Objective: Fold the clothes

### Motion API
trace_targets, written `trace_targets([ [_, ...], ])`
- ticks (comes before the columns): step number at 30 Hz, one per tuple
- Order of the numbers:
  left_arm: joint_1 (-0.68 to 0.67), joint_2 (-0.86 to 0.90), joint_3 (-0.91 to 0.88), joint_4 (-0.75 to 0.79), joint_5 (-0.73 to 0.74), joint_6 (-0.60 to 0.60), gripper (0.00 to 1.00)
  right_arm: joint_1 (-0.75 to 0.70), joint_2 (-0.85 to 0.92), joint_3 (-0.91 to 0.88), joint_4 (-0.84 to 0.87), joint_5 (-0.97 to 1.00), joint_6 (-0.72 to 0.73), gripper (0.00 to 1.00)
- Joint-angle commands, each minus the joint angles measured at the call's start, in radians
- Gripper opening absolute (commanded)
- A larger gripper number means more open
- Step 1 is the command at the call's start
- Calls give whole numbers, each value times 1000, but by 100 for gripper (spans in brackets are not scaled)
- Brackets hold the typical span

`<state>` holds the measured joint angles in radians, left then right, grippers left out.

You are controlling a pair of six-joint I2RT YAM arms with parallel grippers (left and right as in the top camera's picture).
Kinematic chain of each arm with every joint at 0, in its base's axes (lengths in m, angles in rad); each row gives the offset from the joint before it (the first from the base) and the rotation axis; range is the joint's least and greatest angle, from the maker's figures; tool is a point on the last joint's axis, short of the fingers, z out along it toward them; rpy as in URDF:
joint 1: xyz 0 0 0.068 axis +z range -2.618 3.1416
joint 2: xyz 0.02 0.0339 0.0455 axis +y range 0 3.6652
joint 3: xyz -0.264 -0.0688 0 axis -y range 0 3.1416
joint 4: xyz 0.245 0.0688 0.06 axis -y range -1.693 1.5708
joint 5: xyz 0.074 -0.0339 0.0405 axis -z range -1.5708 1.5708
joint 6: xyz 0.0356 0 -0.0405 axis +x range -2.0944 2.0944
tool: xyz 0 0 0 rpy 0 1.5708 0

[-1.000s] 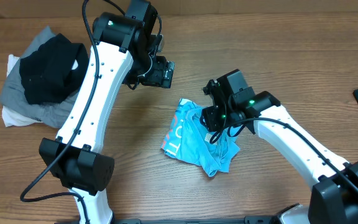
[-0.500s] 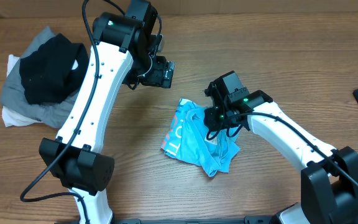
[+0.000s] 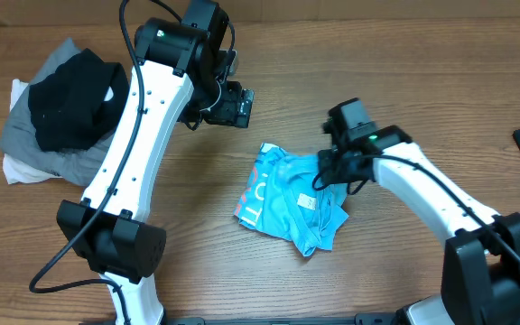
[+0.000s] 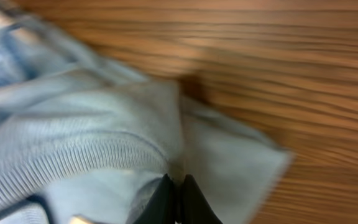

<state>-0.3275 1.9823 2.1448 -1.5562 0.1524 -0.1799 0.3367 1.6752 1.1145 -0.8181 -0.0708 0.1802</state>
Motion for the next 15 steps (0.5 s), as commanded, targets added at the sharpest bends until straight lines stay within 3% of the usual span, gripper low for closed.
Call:
trace_targets([
  [1,2,-6,9,5,-3,16,93,-52,-51,34,-22,25,7,4],
  [13,2,-6,9,13,-3,16,94,-176,-59,33,-48,31,0,4],
  [15,2,-6,9,13,-4,16,94,-176,-59,33,-49,33,6,11],
])
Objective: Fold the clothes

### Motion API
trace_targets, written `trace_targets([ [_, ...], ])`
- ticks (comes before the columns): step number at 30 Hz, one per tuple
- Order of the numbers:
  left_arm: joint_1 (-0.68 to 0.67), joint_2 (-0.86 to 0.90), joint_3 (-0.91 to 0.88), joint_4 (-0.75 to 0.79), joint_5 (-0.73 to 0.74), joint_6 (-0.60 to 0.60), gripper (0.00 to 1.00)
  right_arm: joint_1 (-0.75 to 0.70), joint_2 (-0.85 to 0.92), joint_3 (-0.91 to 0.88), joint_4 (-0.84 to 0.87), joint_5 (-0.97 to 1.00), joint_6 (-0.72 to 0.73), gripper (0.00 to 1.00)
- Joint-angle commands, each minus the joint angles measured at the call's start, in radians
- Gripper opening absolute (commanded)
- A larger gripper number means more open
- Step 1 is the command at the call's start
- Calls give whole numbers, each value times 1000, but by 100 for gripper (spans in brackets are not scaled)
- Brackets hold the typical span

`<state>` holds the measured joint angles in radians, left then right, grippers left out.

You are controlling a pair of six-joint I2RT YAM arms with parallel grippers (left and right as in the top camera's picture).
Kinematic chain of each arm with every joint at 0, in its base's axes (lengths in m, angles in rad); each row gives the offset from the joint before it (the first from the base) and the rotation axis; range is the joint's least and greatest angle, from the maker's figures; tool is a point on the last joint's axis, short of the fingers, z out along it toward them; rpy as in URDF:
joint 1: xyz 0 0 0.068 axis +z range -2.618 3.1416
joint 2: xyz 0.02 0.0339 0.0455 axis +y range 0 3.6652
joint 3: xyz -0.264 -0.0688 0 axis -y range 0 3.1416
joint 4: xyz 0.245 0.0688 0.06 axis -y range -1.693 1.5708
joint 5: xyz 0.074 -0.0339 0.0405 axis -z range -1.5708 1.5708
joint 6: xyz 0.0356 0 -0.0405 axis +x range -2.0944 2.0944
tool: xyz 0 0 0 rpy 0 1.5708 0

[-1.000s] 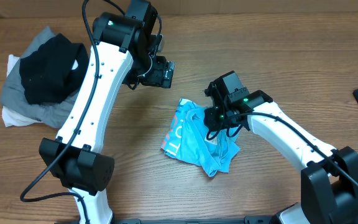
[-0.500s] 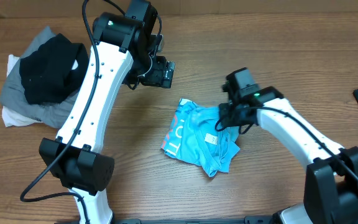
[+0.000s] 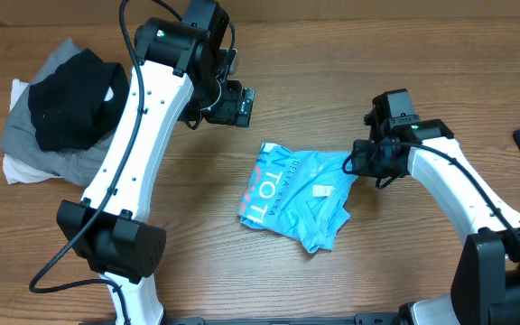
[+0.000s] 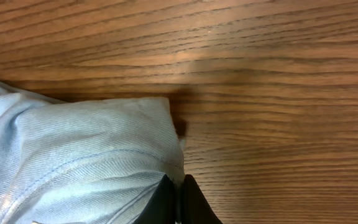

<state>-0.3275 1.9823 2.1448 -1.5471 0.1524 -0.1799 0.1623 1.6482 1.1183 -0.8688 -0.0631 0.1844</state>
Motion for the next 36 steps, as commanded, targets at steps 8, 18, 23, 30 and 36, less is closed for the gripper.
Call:
trace_targets([
  [8,2,-6,9,4,-6,16,97,-2,-55,29,-81,-111,-8,39],
  [18,2,-6,9,24,-6,16,98,31,-86,-24,-98,-446,-118,40],
  [23,2,-6,9,31,-6,16,99,134,-86,-82,-30,-486,-133,41],
  [30,2,-6,9,30,-5,16,99,238,-84,-162,-5,-327,-102,45],
  [36,2,-6,9,31,-3,16,100,247,-84,-228,73,-362,-104,45],
])
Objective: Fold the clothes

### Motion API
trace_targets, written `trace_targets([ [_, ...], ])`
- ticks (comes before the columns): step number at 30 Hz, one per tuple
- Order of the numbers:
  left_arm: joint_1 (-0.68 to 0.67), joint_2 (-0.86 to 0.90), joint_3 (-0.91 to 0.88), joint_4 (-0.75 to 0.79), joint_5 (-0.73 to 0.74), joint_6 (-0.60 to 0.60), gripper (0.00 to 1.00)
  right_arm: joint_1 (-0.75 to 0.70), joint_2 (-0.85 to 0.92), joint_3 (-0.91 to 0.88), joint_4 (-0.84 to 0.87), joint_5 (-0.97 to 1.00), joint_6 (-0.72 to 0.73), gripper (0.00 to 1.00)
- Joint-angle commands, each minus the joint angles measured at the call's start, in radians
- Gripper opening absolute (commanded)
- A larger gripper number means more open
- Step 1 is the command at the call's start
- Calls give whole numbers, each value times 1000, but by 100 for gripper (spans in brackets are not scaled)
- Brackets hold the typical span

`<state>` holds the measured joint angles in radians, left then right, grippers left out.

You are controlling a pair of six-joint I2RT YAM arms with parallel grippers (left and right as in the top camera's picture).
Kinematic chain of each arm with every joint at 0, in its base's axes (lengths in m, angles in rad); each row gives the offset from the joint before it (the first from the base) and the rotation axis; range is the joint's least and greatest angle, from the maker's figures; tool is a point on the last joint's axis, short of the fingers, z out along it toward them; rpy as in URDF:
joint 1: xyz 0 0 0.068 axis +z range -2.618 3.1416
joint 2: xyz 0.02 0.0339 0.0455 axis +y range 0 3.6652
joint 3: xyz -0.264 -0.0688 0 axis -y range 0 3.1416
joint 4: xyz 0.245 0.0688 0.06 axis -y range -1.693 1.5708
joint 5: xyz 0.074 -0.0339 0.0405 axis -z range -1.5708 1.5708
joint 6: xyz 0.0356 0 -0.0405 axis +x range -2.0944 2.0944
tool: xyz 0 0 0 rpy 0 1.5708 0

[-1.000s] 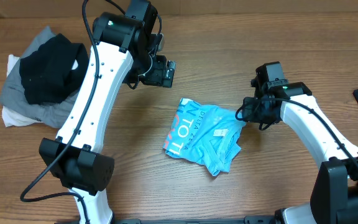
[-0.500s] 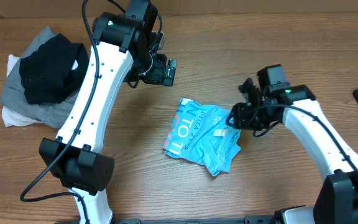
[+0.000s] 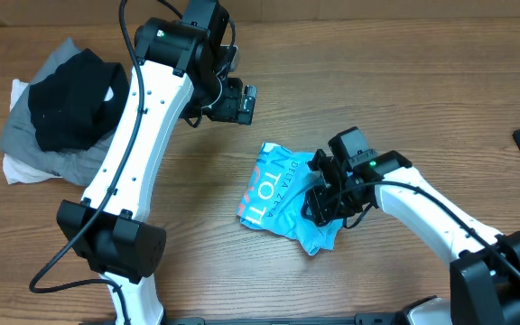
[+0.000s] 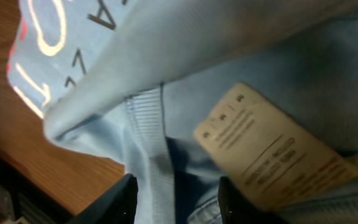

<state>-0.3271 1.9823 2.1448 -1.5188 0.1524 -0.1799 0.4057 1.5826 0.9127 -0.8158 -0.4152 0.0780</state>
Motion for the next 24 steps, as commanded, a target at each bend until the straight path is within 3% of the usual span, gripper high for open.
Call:
trace_targets([
  [1,2,-6,9,2,-3,16,99,4,-18,-23,23,-44,-5,38],
  [2,2,-6,9,2,-3,16,99,4,-18,-23,27,-112,-31,31],
  [5,2,-6,9,2,-3,16,99,4,-18,-23,23,-208,-77,24],
  [10,2,-6,9,3,-6,16,100,3,-21,-21,-17,-209,-79,4],
  [19,2,-6,9,6,-6,16,100,-34,-72,-20,-98,177,202,4],
  [24,2,-6,9,10,-6,16,100,-42,-76,-21,-158,197,237,4],
])
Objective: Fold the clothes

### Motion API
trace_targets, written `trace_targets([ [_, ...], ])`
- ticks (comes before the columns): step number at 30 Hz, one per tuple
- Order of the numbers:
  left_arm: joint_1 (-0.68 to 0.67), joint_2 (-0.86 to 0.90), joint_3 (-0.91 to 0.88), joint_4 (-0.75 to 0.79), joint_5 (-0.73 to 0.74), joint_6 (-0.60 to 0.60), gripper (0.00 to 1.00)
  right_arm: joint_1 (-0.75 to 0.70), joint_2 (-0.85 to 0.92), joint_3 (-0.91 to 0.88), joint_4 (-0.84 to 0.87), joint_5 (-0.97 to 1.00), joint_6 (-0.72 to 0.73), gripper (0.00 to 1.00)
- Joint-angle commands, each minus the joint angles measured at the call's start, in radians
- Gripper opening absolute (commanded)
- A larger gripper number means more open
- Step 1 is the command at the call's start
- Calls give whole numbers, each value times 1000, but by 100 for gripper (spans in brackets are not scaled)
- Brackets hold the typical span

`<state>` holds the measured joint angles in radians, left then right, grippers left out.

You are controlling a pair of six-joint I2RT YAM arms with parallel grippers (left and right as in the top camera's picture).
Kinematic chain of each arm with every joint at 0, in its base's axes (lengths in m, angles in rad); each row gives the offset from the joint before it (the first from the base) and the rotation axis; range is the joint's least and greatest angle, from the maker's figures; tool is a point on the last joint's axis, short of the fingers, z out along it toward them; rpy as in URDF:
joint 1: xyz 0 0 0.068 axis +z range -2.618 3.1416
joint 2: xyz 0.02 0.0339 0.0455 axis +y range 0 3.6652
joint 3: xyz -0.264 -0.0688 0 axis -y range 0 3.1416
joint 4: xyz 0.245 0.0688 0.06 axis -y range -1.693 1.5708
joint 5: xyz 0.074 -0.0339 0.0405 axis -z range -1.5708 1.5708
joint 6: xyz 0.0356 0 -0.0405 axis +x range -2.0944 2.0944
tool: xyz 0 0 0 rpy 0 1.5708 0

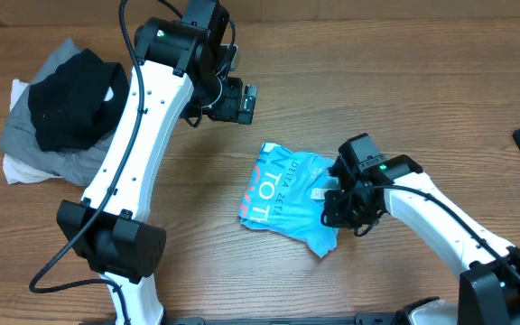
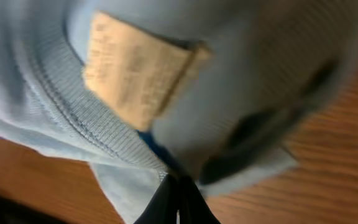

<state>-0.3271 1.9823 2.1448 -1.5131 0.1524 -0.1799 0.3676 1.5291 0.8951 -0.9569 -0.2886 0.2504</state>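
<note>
A light blue T-shirt [image 1: 283, 194] with printed letters lies crumpled in the middle of the wooden table. My right gripper [image 1: 339, 212] sits at the shirt's right lower edge. In the right wrist view this gripper [image 2: 179, 188] is shut on a fold of the blue fabric [image 2: 260, 62], just below the tan neck label [image 2: 135, 71]. My left gripper [image 1: 236, 102] hangs above bare table behind the shirt, touching no cloth. The overhead view does not show whether its jaws are open.
A pile of clothes lies at the far left: a black garment [image 1: 70, 99] on top of a grey one [image 1: 21, 135] and a white one [image 1: 25, 170]. Another dark garment shows at the right edge.
My right gripper was open over the shirt near the label. Now it is shut on the fabric there and sits slightly further right. The left arm has not moved.
My right gripper was first shut on the shirt's right edge. Then it held that edge further right, with the shirt spread wider. Later it stood open over the shirt's lower right part. Now it is shut on fabric by the label.
</note>
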Motion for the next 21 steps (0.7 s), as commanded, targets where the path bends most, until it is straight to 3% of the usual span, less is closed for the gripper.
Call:
trace_targets([
  [1,2,-6,9,4,-6,16,100,-3,-22,-3,-35,71,66,4],
  [7,2,-6,9,7,-6,16,100,-3,-22,-3,-114,79,114,4],
  [11,2,-6,9,8,-6,16,100,-3,-25,-3,-97,78,113,26],
  [15,2,-6,9,8,-6,16,100,-3,-81,-1,3,20,80,29],
  [18,2,-6,9,7,-6,16,100,-4,-143,11,56,7,97,43],
  [21,2,-6,9,10,-6,16,100,-4,-171,11,119,6,145,45],
])
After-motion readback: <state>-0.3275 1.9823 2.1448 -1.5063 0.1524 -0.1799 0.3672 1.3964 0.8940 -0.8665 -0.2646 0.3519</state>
